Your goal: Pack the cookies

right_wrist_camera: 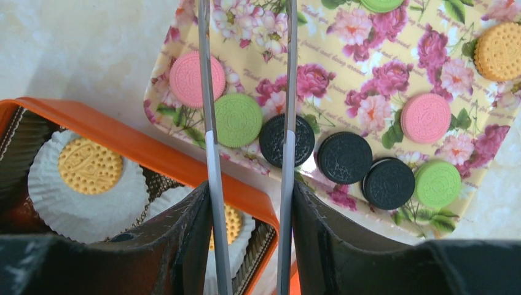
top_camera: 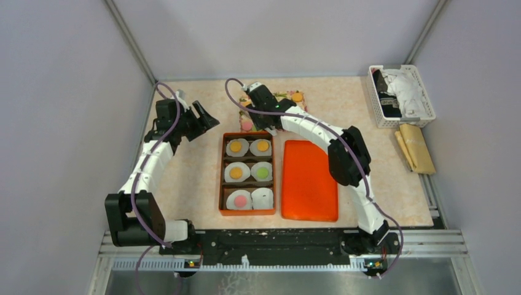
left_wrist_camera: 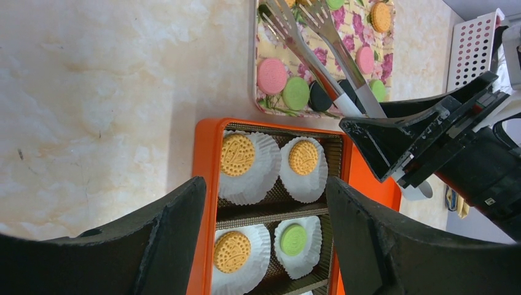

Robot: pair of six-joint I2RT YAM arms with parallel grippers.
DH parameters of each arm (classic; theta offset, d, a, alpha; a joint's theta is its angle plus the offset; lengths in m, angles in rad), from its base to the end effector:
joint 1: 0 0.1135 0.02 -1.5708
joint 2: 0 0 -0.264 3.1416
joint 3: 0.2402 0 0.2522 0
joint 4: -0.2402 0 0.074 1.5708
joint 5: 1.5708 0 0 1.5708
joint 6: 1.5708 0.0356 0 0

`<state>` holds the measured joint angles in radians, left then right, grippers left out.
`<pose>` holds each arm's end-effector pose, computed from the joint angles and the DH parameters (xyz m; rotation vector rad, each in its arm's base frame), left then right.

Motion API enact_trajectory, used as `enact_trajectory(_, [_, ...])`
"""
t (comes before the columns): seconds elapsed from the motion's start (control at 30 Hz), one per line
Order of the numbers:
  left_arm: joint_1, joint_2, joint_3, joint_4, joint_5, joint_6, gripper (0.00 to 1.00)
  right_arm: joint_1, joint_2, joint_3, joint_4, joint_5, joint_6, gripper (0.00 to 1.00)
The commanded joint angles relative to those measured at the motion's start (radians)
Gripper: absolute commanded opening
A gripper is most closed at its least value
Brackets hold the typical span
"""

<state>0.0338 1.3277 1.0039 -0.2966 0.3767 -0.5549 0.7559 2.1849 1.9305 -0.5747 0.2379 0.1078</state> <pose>0.2952 -0.0031 0.2864 -0.4354 2.1863 -0.7027 0.3679 0.3353 0.2456 -0.6504 2.2825 0.1285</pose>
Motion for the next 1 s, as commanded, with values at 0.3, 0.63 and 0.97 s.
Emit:
enact_trajectory(0.3, [0.011,-0.019,0.009,0.012,-0.013,0.011,0.79,-0.017,0.064,0.124,-0.003,0.012,0.013,0.33])
enact_trajectory(0.63, [0.012,-0.021,0.016,0.004,-0.015,0.015,0.79,-0.020,-0.008,0.097,0.077,0.053,0.000,0.02])
enact_trajectory(0.97, [0.012,-0.009,0.017,0.013,0.005,0.008,0.78,-0.021,-0.191,-0.096,0.187,0.084,-0.008,0.00])
